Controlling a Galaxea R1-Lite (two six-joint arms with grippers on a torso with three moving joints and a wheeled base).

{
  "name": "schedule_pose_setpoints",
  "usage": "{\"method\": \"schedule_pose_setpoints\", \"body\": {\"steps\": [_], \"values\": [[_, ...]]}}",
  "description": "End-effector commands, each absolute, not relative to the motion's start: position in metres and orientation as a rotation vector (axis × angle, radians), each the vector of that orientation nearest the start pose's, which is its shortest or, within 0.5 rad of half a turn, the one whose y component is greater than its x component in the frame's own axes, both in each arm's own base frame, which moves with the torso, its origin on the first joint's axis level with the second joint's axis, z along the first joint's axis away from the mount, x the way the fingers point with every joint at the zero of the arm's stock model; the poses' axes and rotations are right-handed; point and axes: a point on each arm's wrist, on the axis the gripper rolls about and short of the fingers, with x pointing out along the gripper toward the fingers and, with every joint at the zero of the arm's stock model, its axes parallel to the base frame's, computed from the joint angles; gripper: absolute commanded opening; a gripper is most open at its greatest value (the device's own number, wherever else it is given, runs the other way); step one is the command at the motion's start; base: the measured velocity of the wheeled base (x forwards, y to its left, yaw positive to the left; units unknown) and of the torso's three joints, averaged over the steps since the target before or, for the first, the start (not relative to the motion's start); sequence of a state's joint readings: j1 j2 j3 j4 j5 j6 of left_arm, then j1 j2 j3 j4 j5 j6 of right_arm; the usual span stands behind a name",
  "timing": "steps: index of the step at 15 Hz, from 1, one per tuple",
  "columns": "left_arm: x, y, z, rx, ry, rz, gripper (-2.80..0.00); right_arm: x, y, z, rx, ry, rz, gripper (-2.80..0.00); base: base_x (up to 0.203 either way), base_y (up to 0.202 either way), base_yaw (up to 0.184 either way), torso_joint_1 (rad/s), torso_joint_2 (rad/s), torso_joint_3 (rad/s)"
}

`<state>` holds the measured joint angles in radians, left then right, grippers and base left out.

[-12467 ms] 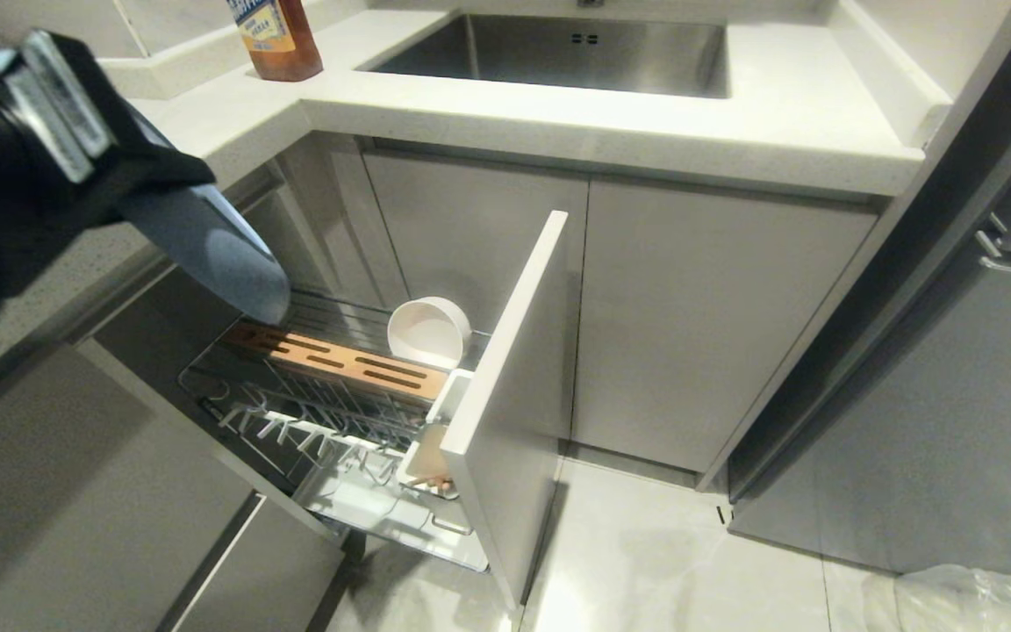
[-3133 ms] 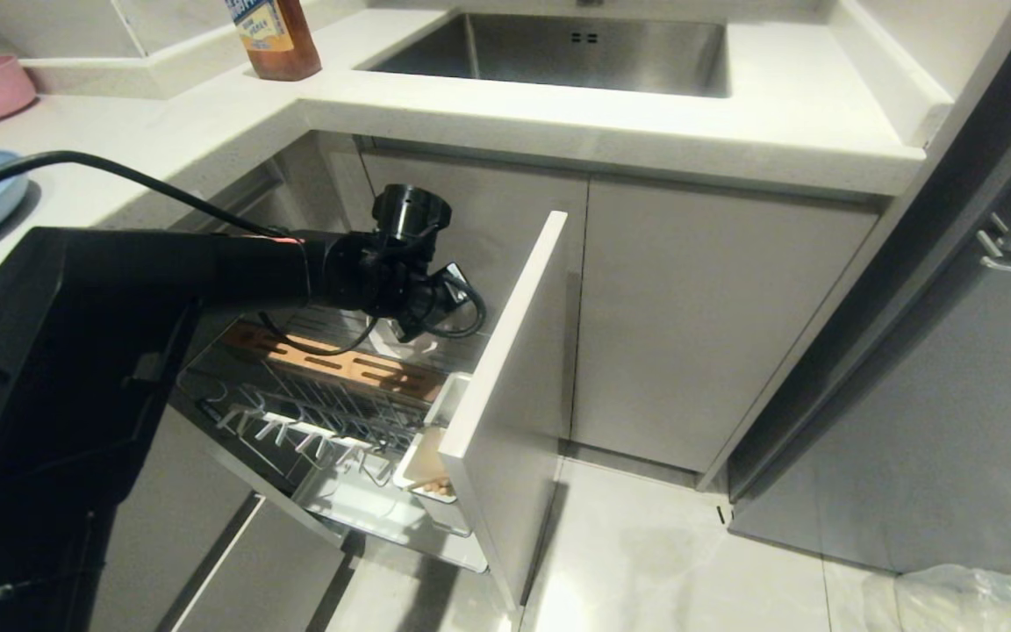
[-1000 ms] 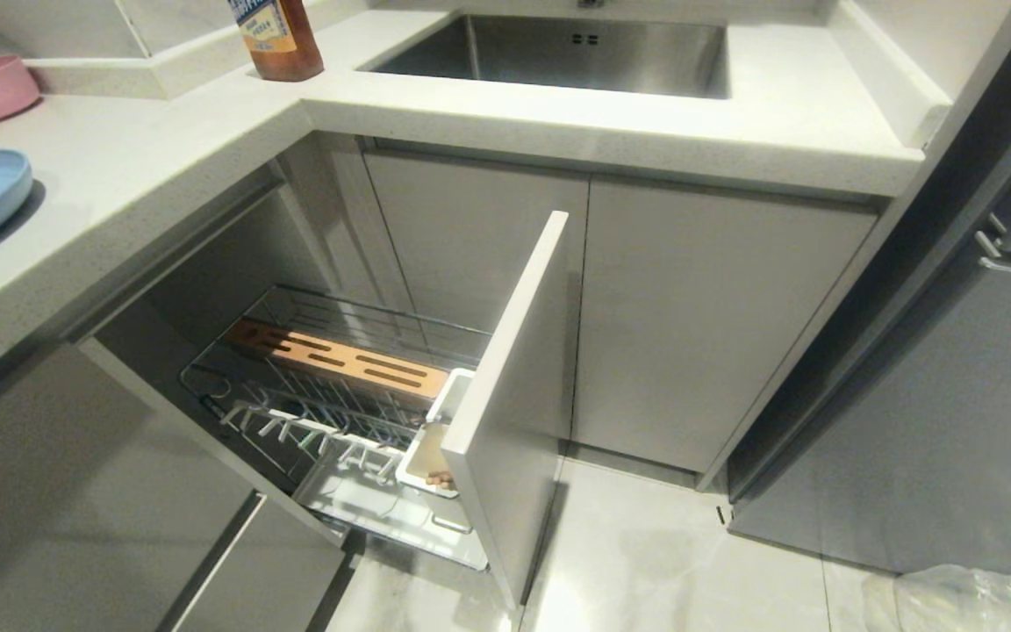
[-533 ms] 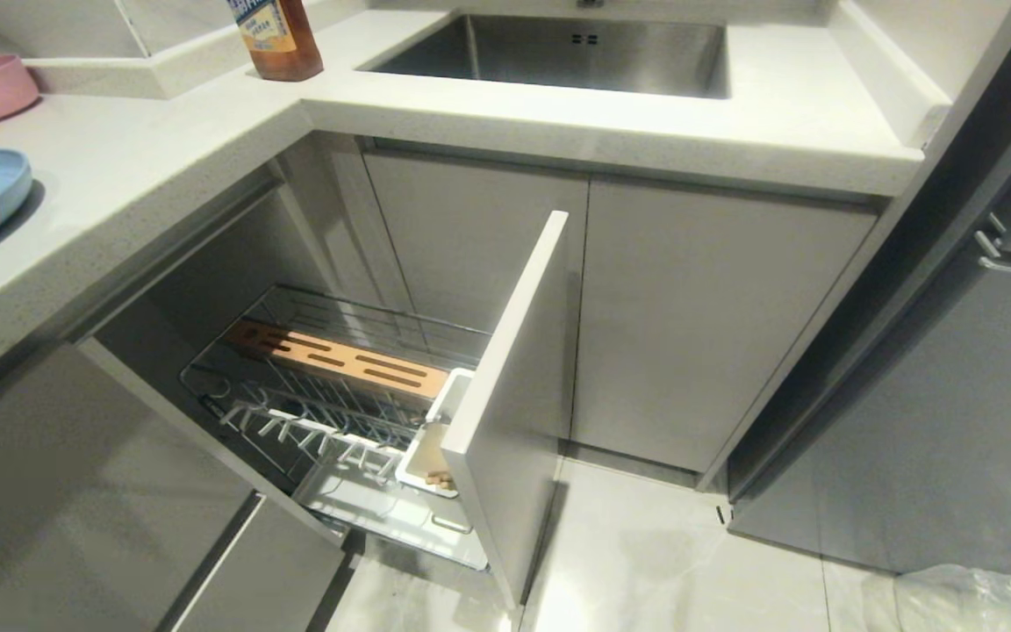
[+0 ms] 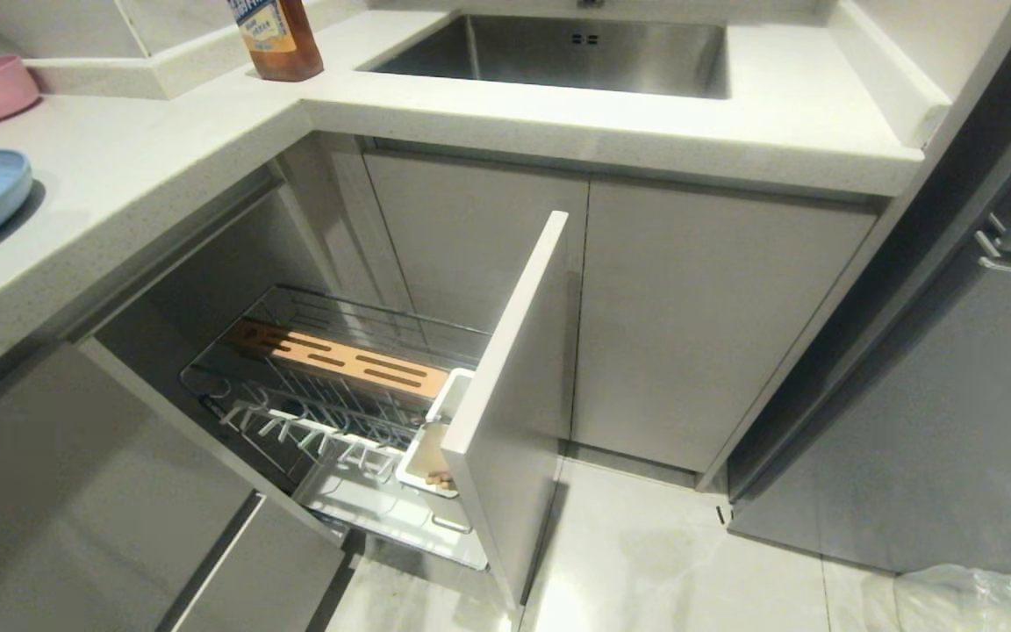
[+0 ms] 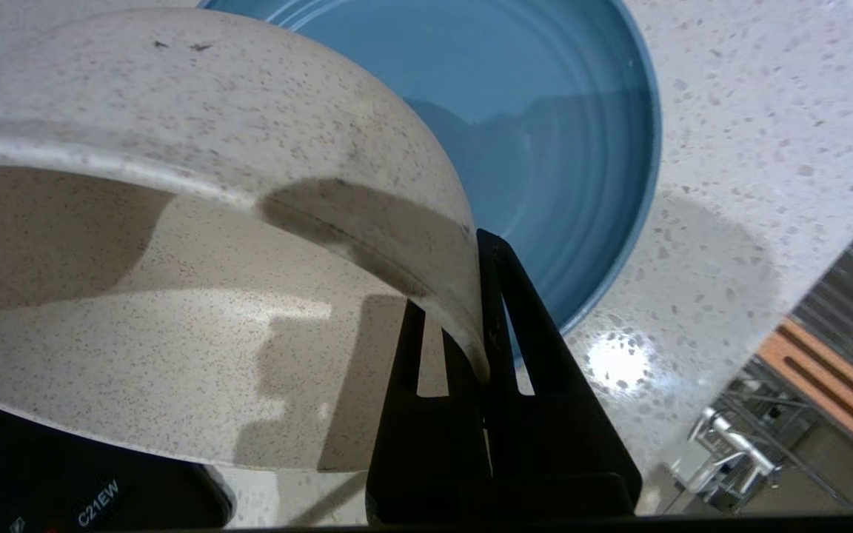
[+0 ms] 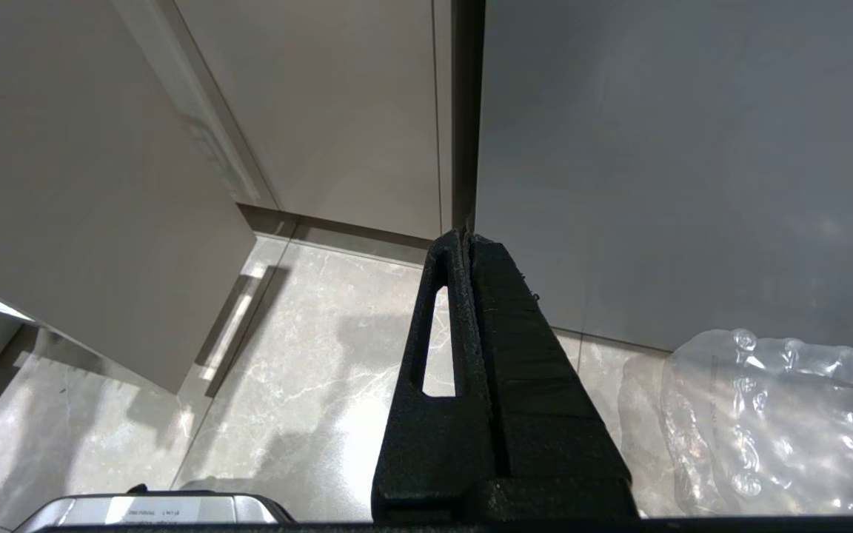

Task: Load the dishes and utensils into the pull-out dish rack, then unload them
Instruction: Take the bowl out of the cupboard

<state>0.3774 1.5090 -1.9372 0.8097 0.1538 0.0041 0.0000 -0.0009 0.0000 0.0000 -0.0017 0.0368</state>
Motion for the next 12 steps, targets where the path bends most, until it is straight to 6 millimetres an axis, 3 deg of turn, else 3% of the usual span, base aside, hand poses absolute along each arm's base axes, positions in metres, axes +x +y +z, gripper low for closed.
{"method": "schedule_pose_setpoints", "body": {"steps": [1, 12], "values": [[0.199, 0.082, 0.396, -0.026, 0.424, 0.521, -2.8, -0.023, 0.0, 0.075, 0.037, 0.0, -0.002, -2.8, 0.0, 0.0, 0.0, 0.0, 0.0, 0.0], [0.211, 0.086, 0.389, -0.022, 0.456, 0.514, -2.8, -0.023, 0.0, 0.075, 0.037, 0.0, -0.002, -2.8, 0.0, 0.0, 0.0, 0.0, 0.0, 0.0]]}}
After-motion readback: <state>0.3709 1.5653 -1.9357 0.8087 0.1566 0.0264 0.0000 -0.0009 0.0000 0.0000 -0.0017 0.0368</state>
